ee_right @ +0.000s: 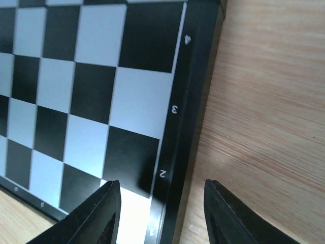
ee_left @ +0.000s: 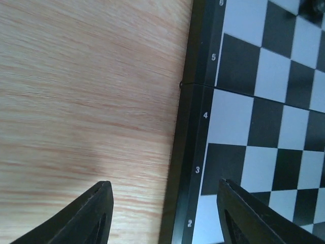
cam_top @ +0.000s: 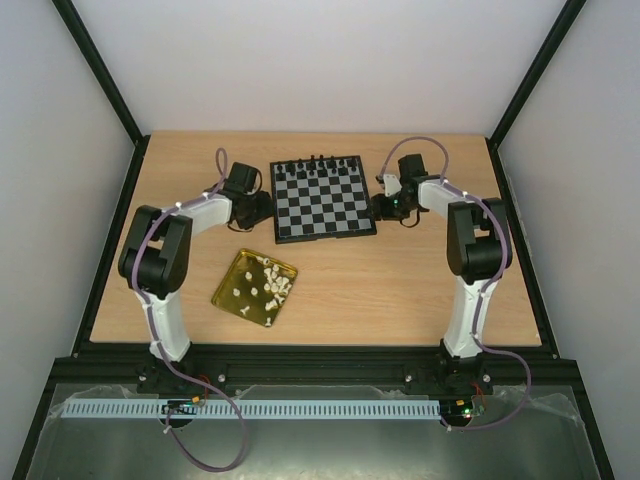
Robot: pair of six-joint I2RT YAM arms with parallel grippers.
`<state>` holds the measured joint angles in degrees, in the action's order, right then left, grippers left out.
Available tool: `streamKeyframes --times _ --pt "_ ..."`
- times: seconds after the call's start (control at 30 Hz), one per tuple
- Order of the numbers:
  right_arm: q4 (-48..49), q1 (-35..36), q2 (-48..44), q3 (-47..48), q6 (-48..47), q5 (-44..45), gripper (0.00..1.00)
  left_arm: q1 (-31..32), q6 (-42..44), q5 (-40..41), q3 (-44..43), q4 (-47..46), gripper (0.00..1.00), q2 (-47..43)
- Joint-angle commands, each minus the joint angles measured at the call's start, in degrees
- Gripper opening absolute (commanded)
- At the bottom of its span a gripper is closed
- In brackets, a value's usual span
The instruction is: Set up the chess pieces on the board
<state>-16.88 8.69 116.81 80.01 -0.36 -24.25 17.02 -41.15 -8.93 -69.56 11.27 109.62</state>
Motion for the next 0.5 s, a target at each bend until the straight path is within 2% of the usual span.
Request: streamKeyframes --times 0.0,0.23,0.47 --pt "-3.80 0.36 2.37 2.23 0.88 -0.63 0.47 -0.18 0.31 -3.73 -2.61 -0.54 0.57 3.94" --pt "-6.30 0.35 3.20 1.37 -2.03 -1.90 0.41 2.02 0.44 -7.33 -3.29 -2.58 0.53 6.85" --pt "-9.18 0.28 1.98 -2.19 -6.87 -1.41 0.39 7.55 1.72 -9.15 -2.39 -2.92 0.48 6.97"
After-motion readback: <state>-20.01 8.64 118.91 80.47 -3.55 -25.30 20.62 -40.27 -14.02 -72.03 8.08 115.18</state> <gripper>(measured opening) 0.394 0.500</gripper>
